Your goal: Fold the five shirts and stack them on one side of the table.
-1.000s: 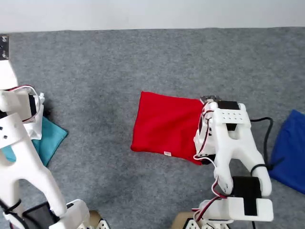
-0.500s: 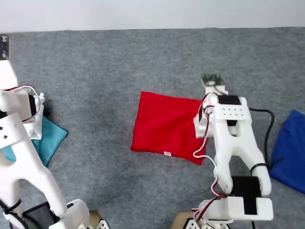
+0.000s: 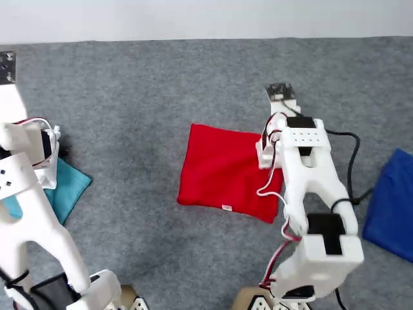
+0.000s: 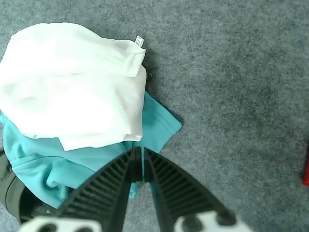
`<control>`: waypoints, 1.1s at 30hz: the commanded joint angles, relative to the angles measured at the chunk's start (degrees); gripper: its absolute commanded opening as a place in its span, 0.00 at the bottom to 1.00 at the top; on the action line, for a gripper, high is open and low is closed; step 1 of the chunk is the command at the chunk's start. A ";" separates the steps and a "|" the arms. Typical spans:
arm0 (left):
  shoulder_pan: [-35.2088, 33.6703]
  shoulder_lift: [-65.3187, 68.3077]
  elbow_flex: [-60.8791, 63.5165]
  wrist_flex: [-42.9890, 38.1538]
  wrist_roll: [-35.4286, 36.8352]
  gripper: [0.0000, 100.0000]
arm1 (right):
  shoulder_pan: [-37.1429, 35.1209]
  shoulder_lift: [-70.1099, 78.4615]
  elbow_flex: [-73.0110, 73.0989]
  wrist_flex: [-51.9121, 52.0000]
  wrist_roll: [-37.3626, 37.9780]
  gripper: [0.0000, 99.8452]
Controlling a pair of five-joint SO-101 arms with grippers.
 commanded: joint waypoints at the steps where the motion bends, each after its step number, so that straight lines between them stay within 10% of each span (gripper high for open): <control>1: -0.44 -1.76 -0.04 1.05 -0.53 0.02 | 3.74 2.86 -4.13 -0.22 0.79 0.06; 19: -0.44 -1.76 -0.04 1.05 -0.62 0.02 | 1.63 4.53 -24.79 19.47 0.35 0.13; 33: -0.44 -1.76 -0.04 1.05 -0.62 0.02 | 1.80 14.02 -25.05 10.24 -1.32 0.15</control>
